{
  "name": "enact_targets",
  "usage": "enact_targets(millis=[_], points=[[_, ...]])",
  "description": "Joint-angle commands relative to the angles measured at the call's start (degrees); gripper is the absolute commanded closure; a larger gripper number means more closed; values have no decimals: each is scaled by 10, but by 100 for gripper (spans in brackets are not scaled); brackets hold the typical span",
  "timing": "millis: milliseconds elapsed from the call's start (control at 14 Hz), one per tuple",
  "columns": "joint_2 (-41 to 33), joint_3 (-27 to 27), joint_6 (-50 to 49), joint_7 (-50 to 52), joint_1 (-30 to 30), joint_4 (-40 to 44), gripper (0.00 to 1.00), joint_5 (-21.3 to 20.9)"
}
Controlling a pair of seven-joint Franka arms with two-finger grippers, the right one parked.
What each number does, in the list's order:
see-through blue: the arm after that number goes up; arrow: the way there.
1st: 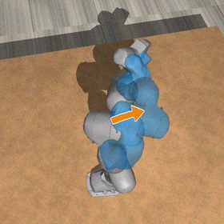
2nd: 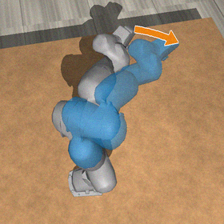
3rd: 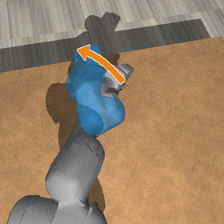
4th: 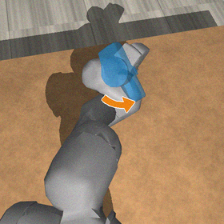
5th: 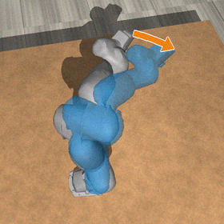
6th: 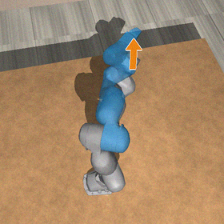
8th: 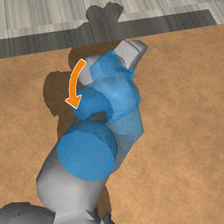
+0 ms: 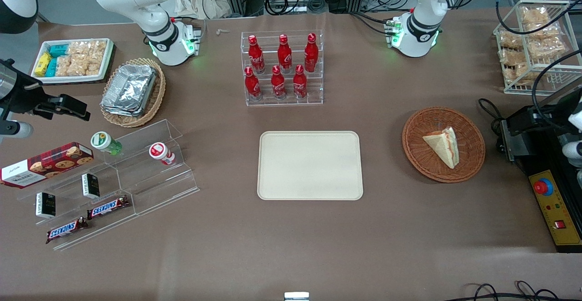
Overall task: Place sandwich from basket to tray
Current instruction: 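Move the left gripper down over the wrapped sandwich in the wicker basket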
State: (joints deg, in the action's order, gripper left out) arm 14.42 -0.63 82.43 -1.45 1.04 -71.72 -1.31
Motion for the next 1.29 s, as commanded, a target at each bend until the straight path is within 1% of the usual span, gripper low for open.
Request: enact_targets(millis=[0, 357, 786, 929, 1071, 1143, 1214], points=[[-6, 5, 3, 2, 9, -6, 0, -32], [-5, 14, -7, 7, 12, -16, 0, -37], [-59, 14, 9, 10, 12, -129, 0, -38], [-97, 12, 52, 17, 8, -207, 0, -37], [-150, 12, 147, 39, 7, -329, 0, -37], [-163, 12, 185, 91, 6, -375, 0, -36], [-163, 12, 206, 136, 6, -398, 0, -36]])
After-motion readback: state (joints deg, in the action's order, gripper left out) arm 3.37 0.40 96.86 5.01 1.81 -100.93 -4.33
